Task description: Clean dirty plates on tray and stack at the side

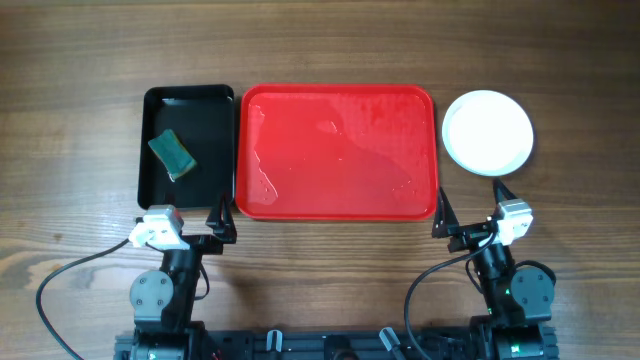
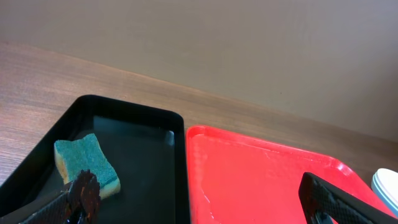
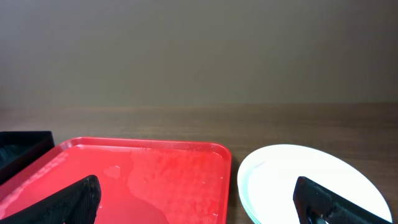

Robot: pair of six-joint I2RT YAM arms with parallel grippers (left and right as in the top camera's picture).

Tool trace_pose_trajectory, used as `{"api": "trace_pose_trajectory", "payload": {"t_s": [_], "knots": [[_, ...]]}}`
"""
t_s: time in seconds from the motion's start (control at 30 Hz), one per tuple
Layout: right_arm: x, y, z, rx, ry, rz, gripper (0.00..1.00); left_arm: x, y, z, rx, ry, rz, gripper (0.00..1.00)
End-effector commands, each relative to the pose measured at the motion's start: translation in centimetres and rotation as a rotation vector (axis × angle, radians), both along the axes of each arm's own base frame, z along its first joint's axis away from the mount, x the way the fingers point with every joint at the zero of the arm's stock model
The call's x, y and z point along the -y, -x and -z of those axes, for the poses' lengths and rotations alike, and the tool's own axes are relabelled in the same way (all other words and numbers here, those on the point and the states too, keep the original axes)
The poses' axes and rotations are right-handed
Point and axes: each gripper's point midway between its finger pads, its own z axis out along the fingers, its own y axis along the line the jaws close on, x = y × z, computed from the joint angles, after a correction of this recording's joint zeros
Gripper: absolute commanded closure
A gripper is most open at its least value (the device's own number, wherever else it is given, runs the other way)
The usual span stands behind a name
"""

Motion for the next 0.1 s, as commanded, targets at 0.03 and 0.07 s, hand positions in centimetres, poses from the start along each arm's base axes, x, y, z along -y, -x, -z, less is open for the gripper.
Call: {"api": "trace_pose_trajectory", "payload": {"t_s": [0.03, 0.07], "knots": [[0.15, 0.03, -0.27, 0.012, -0.015, 0.011, 0.01, -0.15, 0.01, 0.14, 0.001, 0.009, -0.006, 0.00], [0.15, 0.03, -0.29, 0.013, -0.016, 0.011, 0.00, -0.15, 0.01, 0.14, 0.001, 0.009, -0.007, 0.00]]}}
